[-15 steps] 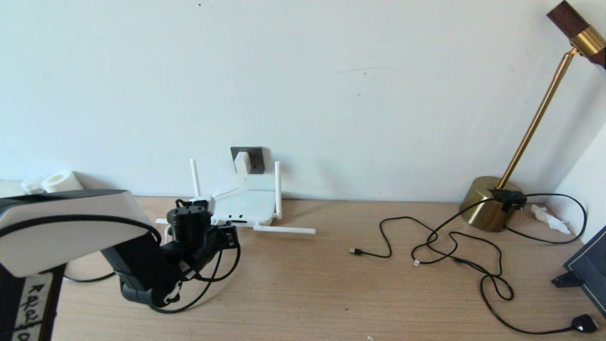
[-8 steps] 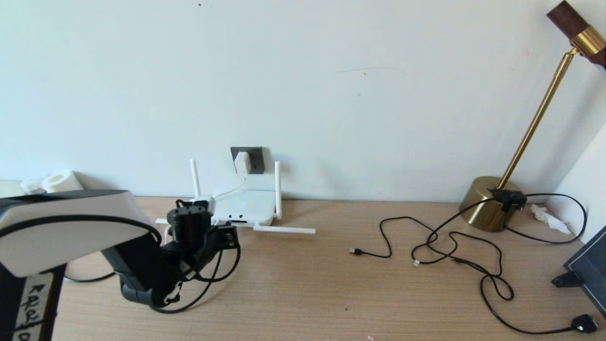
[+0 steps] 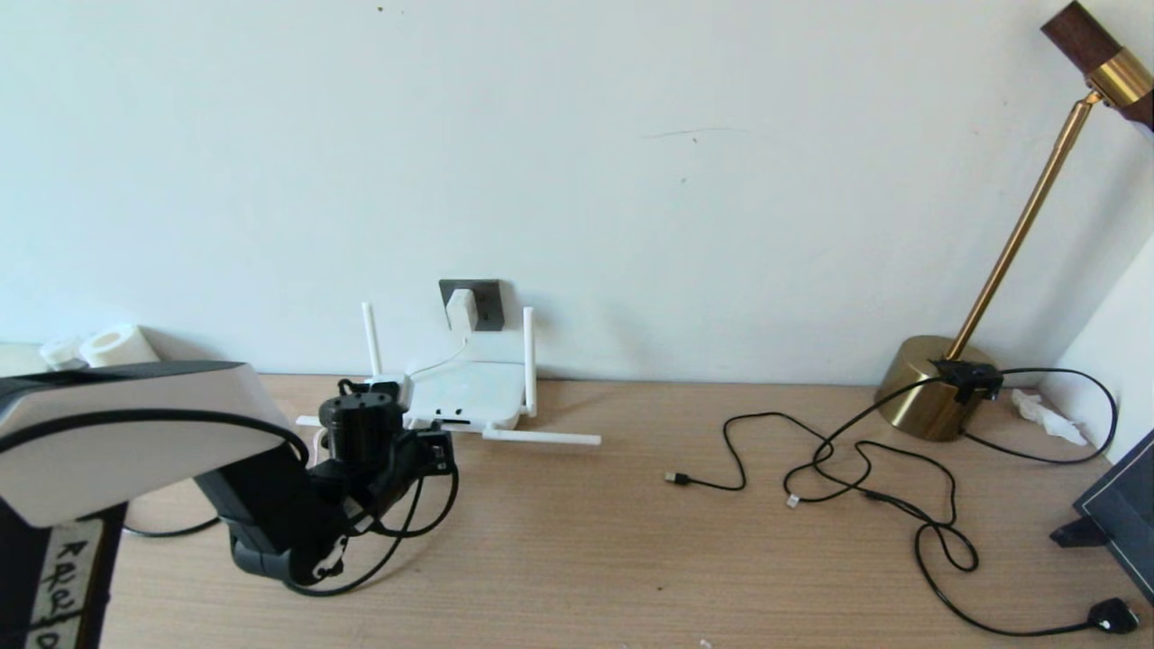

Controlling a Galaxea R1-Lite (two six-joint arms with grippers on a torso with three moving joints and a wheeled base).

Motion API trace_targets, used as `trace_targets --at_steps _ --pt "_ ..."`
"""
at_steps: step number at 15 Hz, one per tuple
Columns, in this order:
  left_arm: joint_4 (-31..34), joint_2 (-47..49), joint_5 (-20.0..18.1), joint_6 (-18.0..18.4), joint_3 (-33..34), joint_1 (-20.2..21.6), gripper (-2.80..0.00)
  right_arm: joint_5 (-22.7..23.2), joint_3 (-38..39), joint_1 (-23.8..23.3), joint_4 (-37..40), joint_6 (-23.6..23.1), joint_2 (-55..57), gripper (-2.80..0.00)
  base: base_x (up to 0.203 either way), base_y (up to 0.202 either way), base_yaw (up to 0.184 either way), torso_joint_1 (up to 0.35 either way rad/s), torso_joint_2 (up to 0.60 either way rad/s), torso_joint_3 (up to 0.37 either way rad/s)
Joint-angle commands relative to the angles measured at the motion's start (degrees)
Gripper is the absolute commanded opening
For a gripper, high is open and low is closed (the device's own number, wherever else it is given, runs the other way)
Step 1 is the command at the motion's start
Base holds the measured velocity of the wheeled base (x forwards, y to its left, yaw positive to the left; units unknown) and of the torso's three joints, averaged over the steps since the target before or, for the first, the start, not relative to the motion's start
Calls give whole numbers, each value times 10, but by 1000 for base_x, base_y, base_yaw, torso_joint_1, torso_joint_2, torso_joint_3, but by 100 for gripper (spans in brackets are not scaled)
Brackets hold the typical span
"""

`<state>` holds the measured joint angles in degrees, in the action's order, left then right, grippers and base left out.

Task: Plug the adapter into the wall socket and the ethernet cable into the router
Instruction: Plug cable into router interface

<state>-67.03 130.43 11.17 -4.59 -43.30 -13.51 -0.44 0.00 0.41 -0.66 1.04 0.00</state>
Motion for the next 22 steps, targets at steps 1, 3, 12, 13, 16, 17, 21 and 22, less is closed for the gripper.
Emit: trace_targets --at_steps 1,3,12,13,16,17,21,22 --pt "-4 1 1 -1 1 -2 -280 0 0 0 0 0 1 0 0 0 0 0 0 0" --pt "-4 1 1 -1 0 -2 -280 0 0 0 0 0 1 0 0 0 0 0 0 0" --pt "-4 -1 1 -1 -1 -2 -280 0 0 0 0 0 1 0 0 0 0 0 0 0" --pt "-4 -1 1 -1 -1 -3 -280 0 0 0 0 0 1 0 0 0 0 0 0 0" --pt "-4 -2 1 -1 -1 -2 -280 0 0 0 0 1 1 0 0 0 0 0 0 0" --pt "-4 -3 1 -1 -1 -2 -280 0 0 0 0 0 1 0 0 0 0 0 0 0" --pt "-4 -3 1 -1 0 -2 -280 0 0 0 0 0 1 0 0 0 0 0 0 0" --pt "-4 -3 1 -1 0 -2 -280 0 0 0 0 0 1 0 0 0 0 0 0 0"
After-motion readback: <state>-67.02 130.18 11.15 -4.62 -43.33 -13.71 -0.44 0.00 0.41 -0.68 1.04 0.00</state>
